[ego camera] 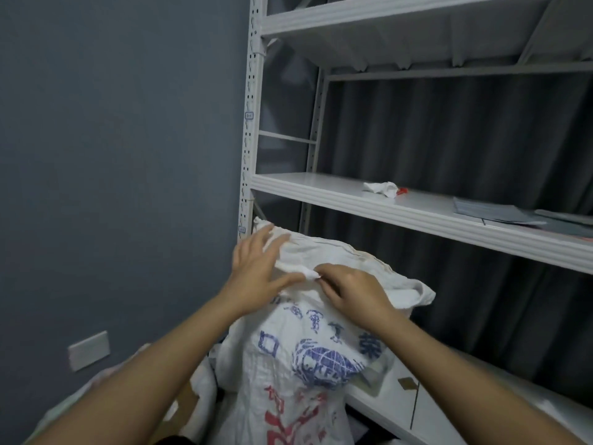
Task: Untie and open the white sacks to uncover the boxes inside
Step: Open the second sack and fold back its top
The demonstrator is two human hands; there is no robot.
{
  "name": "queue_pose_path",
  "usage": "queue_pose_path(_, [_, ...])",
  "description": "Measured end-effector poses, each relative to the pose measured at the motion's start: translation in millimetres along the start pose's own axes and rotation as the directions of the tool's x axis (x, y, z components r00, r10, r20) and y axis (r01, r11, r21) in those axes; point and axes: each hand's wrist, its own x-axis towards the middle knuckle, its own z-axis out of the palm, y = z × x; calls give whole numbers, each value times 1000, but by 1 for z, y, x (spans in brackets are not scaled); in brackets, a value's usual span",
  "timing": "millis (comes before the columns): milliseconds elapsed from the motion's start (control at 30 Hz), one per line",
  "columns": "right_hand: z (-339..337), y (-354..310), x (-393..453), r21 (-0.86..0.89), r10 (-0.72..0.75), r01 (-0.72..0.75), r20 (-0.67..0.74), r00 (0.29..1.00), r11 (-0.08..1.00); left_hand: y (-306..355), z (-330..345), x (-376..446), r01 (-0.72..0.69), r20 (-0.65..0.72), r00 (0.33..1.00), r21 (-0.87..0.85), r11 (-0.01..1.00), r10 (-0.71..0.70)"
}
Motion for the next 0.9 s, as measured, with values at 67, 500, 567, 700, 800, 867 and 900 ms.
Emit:
queue_pose_path(67, [15, -4, -17, -38, 9, -12, -79, 997, 999, 16, 12, -14, 257, -219, 912, -353, 900, -347])
queue_pose_path(500, [33, -29, -52, 237, 46, -128, 324, 945, 963, 19, 51, 9, 480, 141, 817, -703, 525, -559])
queue_pose_path(567, [31, -26, -60, 226, 76, -258, 595, 800, 939, 18, 52, 0, 450, 133, 841, -711, 540, -525])
queue_pose_path(700, [2, -27, -59, 349, -13, -286, 654, 757, 892, 16, 57, -17, 412, 175, 900, -640, 649, -398])
queue_pose_path(800, [-28, -14, -32, 279, 34, -71, 135, 990, 958, 18, 53, -29, 311, 172, 950, -490, 815, -259])
queue_pose_path(867, [-27, 4, -21, -65, -133, 138, 82, 988, 988, 20, 46, -36, 276, 192, 959, -446, 851, -210])
queue_pose_path(900, [-20, 12, -19, -218, -194, 225, 158, 968, 950, 21, 41, -39, 259, 210, 960, -429, 865, -184])
